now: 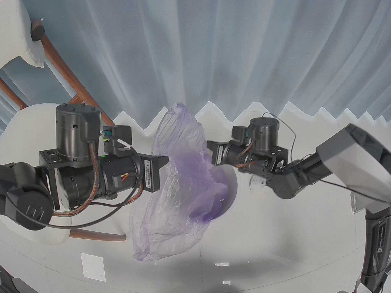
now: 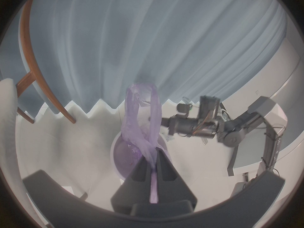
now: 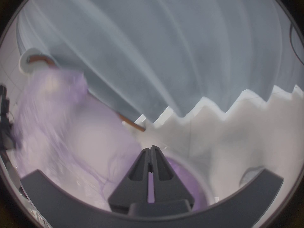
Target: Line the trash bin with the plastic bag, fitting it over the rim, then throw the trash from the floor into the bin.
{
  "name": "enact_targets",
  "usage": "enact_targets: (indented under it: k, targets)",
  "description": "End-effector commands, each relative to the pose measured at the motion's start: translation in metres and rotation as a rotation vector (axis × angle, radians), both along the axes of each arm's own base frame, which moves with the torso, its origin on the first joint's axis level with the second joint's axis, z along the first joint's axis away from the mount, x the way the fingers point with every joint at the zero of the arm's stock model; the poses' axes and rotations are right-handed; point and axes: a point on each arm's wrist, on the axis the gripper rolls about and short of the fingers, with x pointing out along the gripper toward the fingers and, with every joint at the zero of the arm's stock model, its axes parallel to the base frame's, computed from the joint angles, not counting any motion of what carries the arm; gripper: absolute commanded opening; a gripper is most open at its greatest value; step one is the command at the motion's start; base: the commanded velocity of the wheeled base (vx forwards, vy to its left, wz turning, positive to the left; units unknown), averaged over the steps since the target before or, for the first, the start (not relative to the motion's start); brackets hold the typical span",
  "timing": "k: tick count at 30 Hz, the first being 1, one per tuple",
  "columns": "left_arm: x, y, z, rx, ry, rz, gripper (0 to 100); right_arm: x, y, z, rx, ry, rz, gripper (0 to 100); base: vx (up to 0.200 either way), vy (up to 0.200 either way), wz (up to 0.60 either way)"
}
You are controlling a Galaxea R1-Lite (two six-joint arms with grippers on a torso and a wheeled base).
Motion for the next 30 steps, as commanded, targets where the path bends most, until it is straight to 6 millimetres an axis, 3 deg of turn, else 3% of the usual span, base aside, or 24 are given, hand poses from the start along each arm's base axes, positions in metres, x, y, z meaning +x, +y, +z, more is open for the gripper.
enact_targets:
  k: [1, 2, 4, 7, 10, 11, 13, 19, 20, 25, 30]
  targets:
    - [0.024, -0.011, -0.008, 0.023, 0.011, 0.046, 0, -0.006, -0.059, 0.07, 0.063, -0.021, -0.118, 0, 0.0, 0.0, 0.0]
    - [0.026, -0.012, -0.008, 0.025, 0.008, 0.056, 0, -0.01, -0.064, 0.074, 0.067, -0.007, -0.128, 0, 0.0, 0.0, 0.0]
    - [0.036, -0.018, -0.009, 0.029, 0.0, 0.078, 0, -0.036, -0.081, 0.085, 0.062, 0.091, -0.15, 0, 0.0, 0.0, 0.0]
    - [0.045, -0.026, -0.011, 0.032, 0.001, 0.084, 0, -0.081, -0.089, 0.077, 0.004, 0.222, -0.125, 0, 0.0, 0.0, 0.0]
    - [0.053, -0.034, -0.017, 0.047, 0.009, 0.103, 0, -0.119, -0.085, 0.063, -0.053, 0.281, -0.065, 0, 0.0, 0.0, 0.0]
    - [0.053, -0.034, -0.017, 0.047, 0.009, 0.103, 0, -0.119, -0.085, 0.063, -0.053, 0.281, -0.065, 0, 0.0, 0.0, 0.0]
    - [0.057, -0.051, -0.017, 0.038, 0.001, 0.083, 0, -0.151, -0.075, 0.057, -0.095, 0.284, 0.004, 0, 0.0, 0.0, 0.0]
    - [0.055, -0.082, -0.023, -0.013, 0.06, 0.047, 0, -0.183, -0.053, 0.044, -0.185, 0.272, 0.093, 0, 0.0, 0.0, 0.0]
    - [0.054, -0.086, -0.023, -0.041, 0.089, 0.053, 0, -0.186, -0.05, 0.046, -0.193, 0.256, 0.112, 100, 0.0, 0.0, 0.0]
    - [0.058, -0.09, -0.021, -0.078, 0.148, 0.158, 0, -0.193, -0.04, 0.049, -0.207, 0.217, 0.134, 100, 0.0, 0.0, 0.0]
    - [0.062, -0.085, -0.015, -0.088, 0.165, 0.218, 0, -0.206, -0.019, 0.034, -0.316, 0.184, 0.095, 100, 0.0, 0.0, 0.0]
